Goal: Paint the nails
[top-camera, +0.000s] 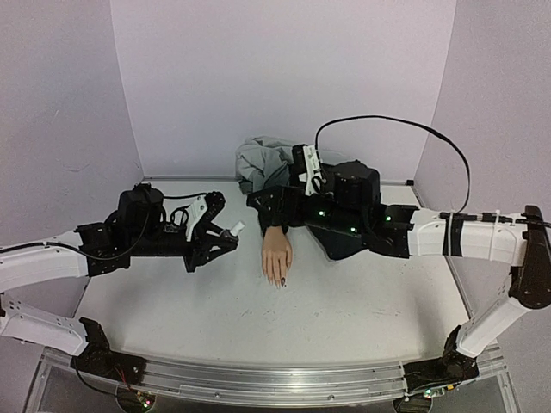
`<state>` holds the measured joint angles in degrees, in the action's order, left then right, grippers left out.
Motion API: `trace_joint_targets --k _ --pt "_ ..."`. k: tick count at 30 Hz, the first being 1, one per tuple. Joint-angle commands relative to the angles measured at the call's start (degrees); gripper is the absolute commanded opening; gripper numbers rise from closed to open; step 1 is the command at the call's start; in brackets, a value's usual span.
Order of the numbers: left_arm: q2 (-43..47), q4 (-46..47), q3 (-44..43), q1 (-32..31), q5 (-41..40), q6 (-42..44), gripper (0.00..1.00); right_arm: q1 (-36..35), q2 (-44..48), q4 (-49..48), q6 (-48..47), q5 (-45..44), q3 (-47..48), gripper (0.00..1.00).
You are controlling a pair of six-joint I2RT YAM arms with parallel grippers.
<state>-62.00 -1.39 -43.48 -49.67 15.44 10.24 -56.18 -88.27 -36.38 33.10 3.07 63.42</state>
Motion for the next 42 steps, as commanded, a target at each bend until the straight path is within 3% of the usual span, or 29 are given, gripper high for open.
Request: trace_joint_targets --k 1,8,13,22,25,27,33,37,42 --pt "-1.00 3.50 -3.94 0.10 19.57 -2.60 0.00 -0.36 5.78 -6.41 -9.69 14.36 -3.79 0.96" --pt "-2.67 3.49 -5.14 0.10 28.39 -4.08 0.00 -0.48 2.12 -15.98 -8.22 36.14 -4.80 0.76" --pt "-2.75 3.50 -5.20 0.10 29.36 -4.26 0.00 -0.66 -0.16 -19.41 -6.95 37.08 -4.39 0.51" --pt "-1.82 3.50 -5.03 0.10 28.68 -3.67 0.00 -1.33 -3.68 -23.09 -5.35 38.15 -3.20 0.51" --pt "-1.57 3.45 -4.94 0.14 28.04 -3.55 0.00 -1.88 -4.80 -23.44 -5.26 38.41 -2.50 0.46" --pt "-1.47 3.50 -4.94 0.10 27.96 -3.51 0.00 -2.23 -5.33 -23.76 -5.16 38.27 -2.19 0.39" --pt "-0.93 3.54 -4.90 0.10 26.35 -3.54 0.00 -2.75 -5.77 -24.83 -4.43 35.33 -1.92 0.00" --pt "-0.68 3.54 -4.39 0.10 15.88 -3.57 0.00 -3.83 -6.79 -24.90 -2.27 27.38 -1.42 0.00" --pt "-0.01 3.31 -2.81 0.10 -17.10 -1.24 0.00 -5.63 -11.77 -17.92 8.75 4.04 3.84 0.00"
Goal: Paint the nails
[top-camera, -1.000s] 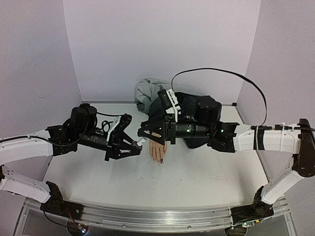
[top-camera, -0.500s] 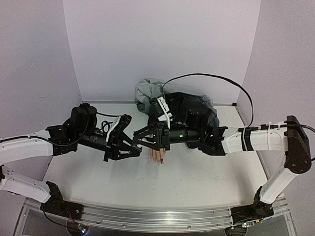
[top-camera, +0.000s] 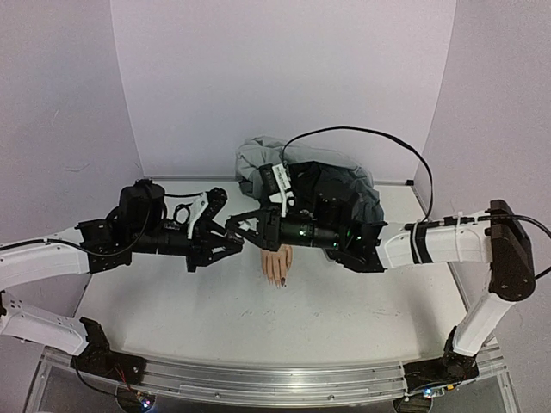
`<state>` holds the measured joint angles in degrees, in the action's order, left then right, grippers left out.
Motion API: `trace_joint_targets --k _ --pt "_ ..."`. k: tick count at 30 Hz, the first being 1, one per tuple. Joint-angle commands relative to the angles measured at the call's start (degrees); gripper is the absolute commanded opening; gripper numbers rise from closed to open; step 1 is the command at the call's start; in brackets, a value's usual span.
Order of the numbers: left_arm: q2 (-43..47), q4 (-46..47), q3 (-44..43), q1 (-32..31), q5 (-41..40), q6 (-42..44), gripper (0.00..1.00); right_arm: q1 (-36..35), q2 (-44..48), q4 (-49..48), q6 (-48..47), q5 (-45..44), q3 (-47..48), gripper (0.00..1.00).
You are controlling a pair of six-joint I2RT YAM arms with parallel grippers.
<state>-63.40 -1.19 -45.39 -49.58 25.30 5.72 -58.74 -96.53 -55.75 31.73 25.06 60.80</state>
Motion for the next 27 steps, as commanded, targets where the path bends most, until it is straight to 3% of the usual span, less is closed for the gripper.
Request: trace_joint_targets --k 1,3,7,11,17,18,21,22,27 --pt "1.54 2.82 -0.77 0.01 -31.49 4.54 0.00 -3.83 -4.85 6.66 14.53 -23.49 9.18 0.00" --pt "1.75 2.08 -0.88 0.01 -38.39 6.49 0.00 -5.58 -8.78 16.43 18.80 -32.03 16.19 0.00" --pt "2.22 1.55 -0.94 0.01 -39.99 7.82 0.00 -13.51 -11.70 14.58 16.85 -44.96 23.17 0.00" --pt "2.18 1.54 -1.08 0.01 -35.76 7.02 0.00 -15.17 -13.05 13.32 16.69 -46.09 27.38 0.00" --pt "2.51 1.54 -1.28 0.01 -33.54 5.78 0.00 -14.50 -7.10 5.56 9.29 -43.78 18.85 0.00" --pt "2.58 1.54 -1.28 0.01 -33.06 5.76 0.00 -14.06 -5.58 5.17 7.55 -42.49 16.87 0.06" --pt "2.82 1.54 -1.35 -0.01 -31.46 5.04 0.00 -12.99 -0.27 6.52 2.75 -41.62 12.23 0.53" --pt "2.85 1.54 -1.27 0.01 -30.64 4.85 0.00 -12.66 1.87 6.96 1.64 -41.59 10.17 0.65" --pt "2.51 1.54 -1.42 0.16 -21.59 2.93 0.00 -10.58 12.25 7.32 -3.61 -36.71 0.23 0.96"
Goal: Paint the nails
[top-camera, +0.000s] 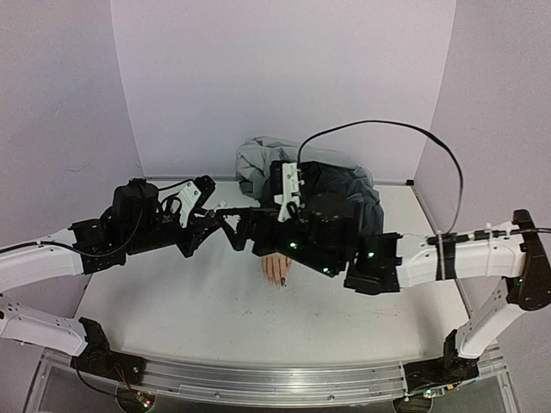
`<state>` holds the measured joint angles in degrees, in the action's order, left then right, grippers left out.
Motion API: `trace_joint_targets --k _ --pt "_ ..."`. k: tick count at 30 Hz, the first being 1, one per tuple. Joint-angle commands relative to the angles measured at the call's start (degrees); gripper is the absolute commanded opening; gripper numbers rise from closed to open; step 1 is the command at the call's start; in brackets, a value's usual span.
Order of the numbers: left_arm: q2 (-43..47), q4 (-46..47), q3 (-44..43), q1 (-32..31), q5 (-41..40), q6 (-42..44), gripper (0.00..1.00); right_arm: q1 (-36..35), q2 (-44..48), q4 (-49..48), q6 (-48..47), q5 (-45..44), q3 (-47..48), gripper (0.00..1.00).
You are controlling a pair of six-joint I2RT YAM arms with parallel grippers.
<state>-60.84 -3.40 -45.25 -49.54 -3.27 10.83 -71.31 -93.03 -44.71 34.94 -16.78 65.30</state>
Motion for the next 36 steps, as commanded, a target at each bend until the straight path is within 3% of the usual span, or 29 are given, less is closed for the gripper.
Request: trace_joint_targets --k 1,5,9,13,22,30,33,35,36 --pt "-0.25 3.75 -1.85 0.25 9.89 -2.61 0.00 3.50 10.23 -3.28 -7.95 8.85 -5.69 0.97" --pt "-1.53 3.82 -3.02 1.43 26.48 -3.72 0.00 11.39 13.29 -3.30 -9.48 29.17 -11.30 0.97" --pt "-2.74 4.18 -3.68 1.55 37.36 -4.33 0.00 12.77 12.39 -4.46 -11.62 41.75 -10.66 0.90" --pt "-4.27 4.28 -4.22 1.55 42.97 -4.80 0.00 12.78 9.36 -5.52 -11.22 45.55 -8.60 0.66" --pt "-4.14 4.37 -4.49 1.59 46.99 -5.11 0.00 12.76 4.44 -11.60 -8.36 49.79 -6.72 0.51" --pt "-3.73 4.42 -4.43 1.55 48.05 -5.12 0.00 12.75 1.21 -17.25 -5.35 52.06 -6.06 0.27" --pt "-3.57 4.40 -4.49 1.55 47.92 -5.12 0.00 12.77 -0.35 -18.07 -4.24 52.60 -5.42 0.23" --pt "-3.48 4.39 -4.46 1.55 47.85 -5.12 0.00 12.76 -1.24 -18.44 -3.78 52.82 -4.96 0.15" --pt "-3.36 4.41 -4.44 1.55 47.79 -5.12 0.00 12.77 -1.47 -18.62 -3.50 52.45 -4.92 0.03"
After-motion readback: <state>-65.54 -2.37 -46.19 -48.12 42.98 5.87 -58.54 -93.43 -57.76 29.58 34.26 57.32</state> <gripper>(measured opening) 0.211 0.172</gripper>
